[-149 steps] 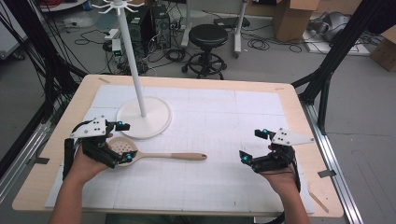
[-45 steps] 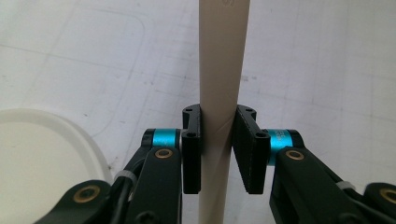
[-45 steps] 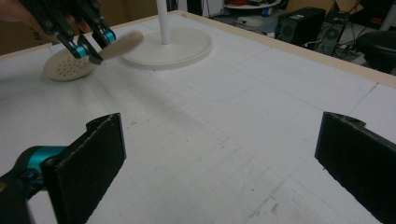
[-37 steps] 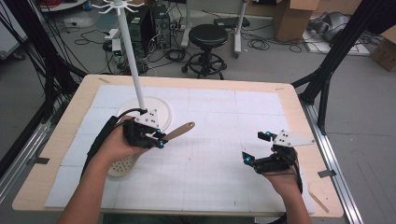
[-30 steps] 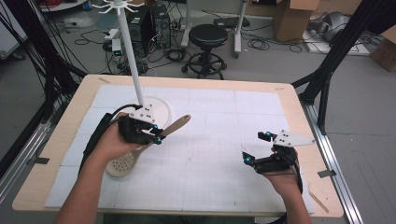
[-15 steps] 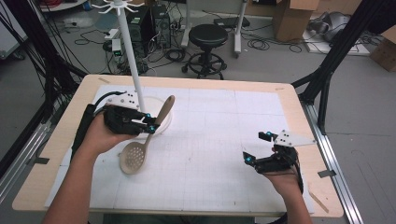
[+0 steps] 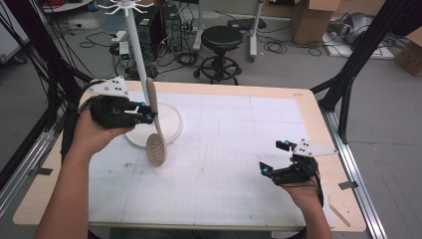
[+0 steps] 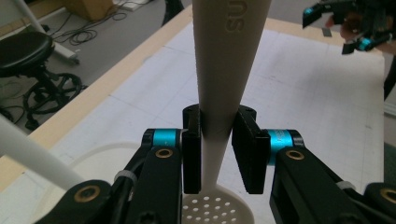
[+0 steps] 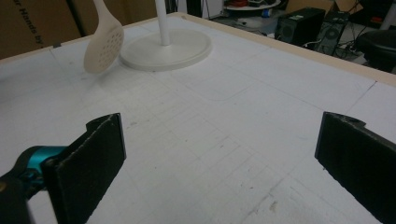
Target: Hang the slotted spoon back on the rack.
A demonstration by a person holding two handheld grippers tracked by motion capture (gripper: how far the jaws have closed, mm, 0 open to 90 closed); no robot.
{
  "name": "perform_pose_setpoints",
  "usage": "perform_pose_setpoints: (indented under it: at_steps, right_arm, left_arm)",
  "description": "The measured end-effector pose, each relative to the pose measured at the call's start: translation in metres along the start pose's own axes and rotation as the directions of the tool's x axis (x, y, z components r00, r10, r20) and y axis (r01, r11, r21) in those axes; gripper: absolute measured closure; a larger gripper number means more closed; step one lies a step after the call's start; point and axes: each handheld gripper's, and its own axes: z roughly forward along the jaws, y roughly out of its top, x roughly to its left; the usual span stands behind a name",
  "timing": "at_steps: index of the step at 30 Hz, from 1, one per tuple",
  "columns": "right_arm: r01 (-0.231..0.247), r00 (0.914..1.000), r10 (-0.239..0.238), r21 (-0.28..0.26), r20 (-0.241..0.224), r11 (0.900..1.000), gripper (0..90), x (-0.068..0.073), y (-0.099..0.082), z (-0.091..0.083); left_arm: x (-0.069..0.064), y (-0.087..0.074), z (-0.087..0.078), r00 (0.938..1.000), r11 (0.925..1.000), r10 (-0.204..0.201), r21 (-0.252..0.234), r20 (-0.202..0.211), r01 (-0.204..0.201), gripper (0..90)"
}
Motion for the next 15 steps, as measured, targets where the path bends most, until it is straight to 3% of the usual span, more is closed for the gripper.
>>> perform_pose_setpoints:
  at_steps: [3,4,7,15]
  right_arm:
    - [-0.001,1.0000,0.001,0.001,-0.003,1.0000,0.5,0.000,0.000,0.000]
    - [-0.001,1.0000,0.001,0.007,-0.004,1.0000,0.5,0.000,-0.001,0.001]
    - [0.002,1.0000,-0.002,0.008,-0.003,1.0000,0.5,0.000,-0.001,0.002]
    - [-0.002,1.0000,0.002,0.009,-0.002,1.0000,0.5,0.001,-0.001,0.001]
  left_arm:
    - [0.008,0.007,-0.012,0.9985,0.9989,-0.043,-0.021,-0.034,0.042,74.0]
    - [0.012,0.010,-0.019,0.9948,0.9975,-0.068,-0.025,-0.077,0.066,74.0]
    - [0.020,0.015,-0.028,0.9906,0.9967,-0.078,-0.030,-0.112,0.075,74.0]
    - [0.032,0.023,-0.044,0.9861,0.9944,-0.096,-0.056,-0.136,0.089,74.0]
